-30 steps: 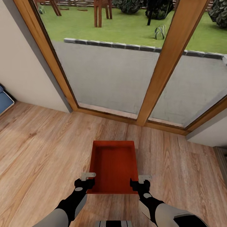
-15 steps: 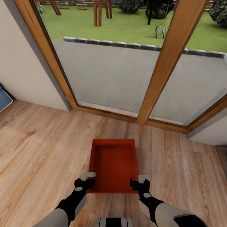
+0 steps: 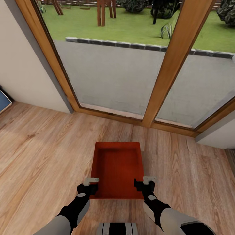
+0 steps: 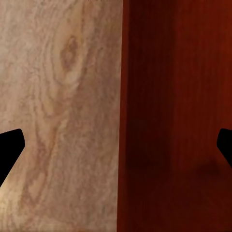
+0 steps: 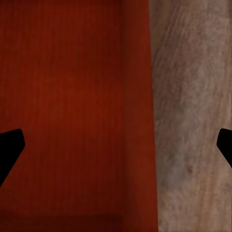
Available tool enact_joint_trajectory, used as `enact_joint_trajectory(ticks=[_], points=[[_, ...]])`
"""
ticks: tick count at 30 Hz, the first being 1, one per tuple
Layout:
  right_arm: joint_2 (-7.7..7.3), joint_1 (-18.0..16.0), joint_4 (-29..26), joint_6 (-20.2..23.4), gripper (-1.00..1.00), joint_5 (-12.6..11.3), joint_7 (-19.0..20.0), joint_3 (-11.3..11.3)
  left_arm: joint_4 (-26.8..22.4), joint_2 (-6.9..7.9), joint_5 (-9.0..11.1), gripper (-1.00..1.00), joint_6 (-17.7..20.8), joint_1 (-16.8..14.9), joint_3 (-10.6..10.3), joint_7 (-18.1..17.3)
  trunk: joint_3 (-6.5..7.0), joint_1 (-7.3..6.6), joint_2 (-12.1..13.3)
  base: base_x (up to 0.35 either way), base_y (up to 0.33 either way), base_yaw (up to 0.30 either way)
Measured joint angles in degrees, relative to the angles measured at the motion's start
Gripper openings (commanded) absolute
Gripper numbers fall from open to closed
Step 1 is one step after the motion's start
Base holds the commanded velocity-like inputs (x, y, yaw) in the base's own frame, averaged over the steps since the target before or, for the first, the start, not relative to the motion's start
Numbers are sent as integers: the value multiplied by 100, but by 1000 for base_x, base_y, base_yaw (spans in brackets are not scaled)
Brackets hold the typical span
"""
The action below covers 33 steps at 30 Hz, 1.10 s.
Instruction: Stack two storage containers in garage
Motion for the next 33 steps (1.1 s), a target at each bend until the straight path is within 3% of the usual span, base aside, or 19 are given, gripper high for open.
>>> enact_joint_trajectory(ticks=[3, 15, 26, 33], points=[[-4, 0, -5, 21, 100, 14, 1, 3, -14, 0, 5, 100, -18, 0, 1, 0, -54, 66, -120, 0, 0, 0], [-7, 0, -8, 24, 100, 19, -8, 28, -88, 2, 13, 100, -63, 0, 1, 44, -54, 66, -122, 0, 0, 0], [-9, 0, 1, 5, 100, 7, -24, 15, -497, -4, 17, 100, -17, 0, -1, 266, -54, 66, -122, 0, 0, 0], [-99, 0, 1, 15, 100, 6, -34, 16, -510, 7, 16, 100, -50, 0, -1, 262, -54, 66, -122, 0, 0, 0]])
